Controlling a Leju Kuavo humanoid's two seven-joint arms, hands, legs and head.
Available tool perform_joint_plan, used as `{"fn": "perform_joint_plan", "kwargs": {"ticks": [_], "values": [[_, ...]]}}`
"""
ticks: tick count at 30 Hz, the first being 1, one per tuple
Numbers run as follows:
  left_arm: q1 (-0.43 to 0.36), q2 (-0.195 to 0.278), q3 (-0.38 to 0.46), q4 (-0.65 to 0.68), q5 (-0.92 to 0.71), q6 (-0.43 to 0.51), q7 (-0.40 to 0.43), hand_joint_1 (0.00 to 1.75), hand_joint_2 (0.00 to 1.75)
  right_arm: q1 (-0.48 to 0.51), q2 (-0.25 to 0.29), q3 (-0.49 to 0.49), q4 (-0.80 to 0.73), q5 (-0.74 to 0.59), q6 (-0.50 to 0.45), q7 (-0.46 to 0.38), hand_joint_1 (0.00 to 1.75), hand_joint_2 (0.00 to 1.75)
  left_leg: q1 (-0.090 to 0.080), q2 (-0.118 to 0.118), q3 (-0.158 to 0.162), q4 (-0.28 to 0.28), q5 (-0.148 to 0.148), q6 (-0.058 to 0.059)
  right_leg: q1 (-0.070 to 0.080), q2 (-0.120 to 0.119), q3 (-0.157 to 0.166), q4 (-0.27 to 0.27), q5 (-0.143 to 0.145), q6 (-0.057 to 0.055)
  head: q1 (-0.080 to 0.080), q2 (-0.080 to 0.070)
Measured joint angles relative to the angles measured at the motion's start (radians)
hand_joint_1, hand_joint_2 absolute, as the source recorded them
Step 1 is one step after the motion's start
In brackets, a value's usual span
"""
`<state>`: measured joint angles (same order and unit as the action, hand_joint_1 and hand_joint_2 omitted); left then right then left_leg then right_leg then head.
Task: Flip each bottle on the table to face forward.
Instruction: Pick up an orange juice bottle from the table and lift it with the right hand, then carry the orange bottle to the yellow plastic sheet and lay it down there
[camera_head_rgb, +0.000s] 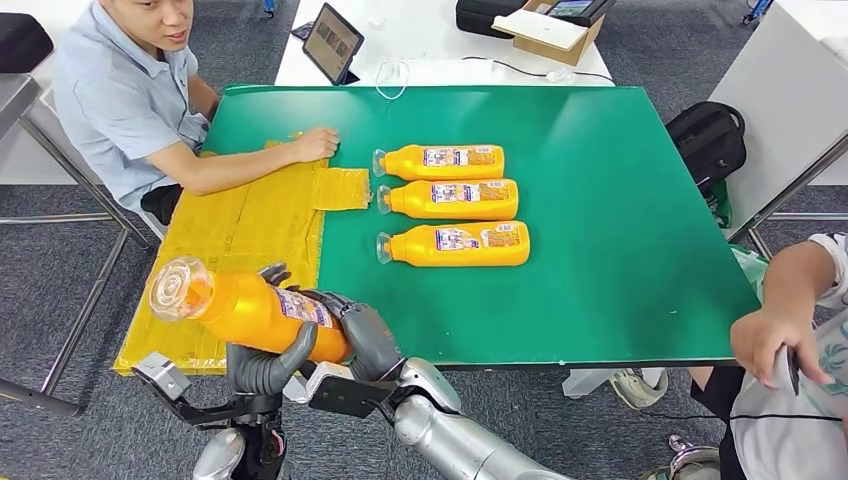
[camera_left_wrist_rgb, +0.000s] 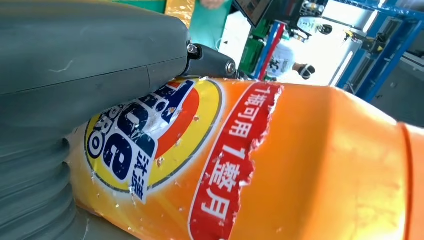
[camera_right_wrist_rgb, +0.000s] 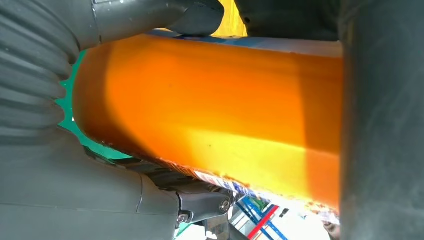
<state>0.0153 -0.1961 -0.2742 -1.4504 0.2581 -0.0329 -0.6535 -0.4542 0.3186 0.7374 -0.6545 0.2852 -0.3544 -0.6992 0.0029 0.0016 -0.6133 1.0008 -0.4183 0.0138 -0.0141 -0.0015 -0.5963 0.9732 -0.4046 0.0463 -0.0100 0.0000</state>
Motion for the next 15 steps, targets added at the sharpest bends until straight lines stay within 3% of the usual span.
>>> {"fn": "perform_joint_plan", "kwargs": {"ticks": [7, 15], "values": [[-0.005, 0.0, 0.012, 0.006, 0.063, -0.099, 0.043, 1.75, 1.75, 0.019, -0.011, -0.014, 0.005, 0.04, -0.044, -0.005, 0.0, 1.75, 0.0, 0.0, 0.0, 0.0, 0.0, 0.0, 0.0, 0.0, 0.0, 0.0, 0.0, 0.0, 0.0, 0.0], [-0.005, 0.0, 0.013, 0.014, 0.067, -0.115, 0.048, 1.75, 1.75, 0.033, -0.018, -0.027, 0.004, 0.047, -0.054, -0.005, 0.0, 1.75, 0.0, 0.0, 0.0, 0.0, 0.0, 0.0, 0.0, 0.0, 0.0, 0.0, 0.0, 0.0, 0.0, 0.0]]}}
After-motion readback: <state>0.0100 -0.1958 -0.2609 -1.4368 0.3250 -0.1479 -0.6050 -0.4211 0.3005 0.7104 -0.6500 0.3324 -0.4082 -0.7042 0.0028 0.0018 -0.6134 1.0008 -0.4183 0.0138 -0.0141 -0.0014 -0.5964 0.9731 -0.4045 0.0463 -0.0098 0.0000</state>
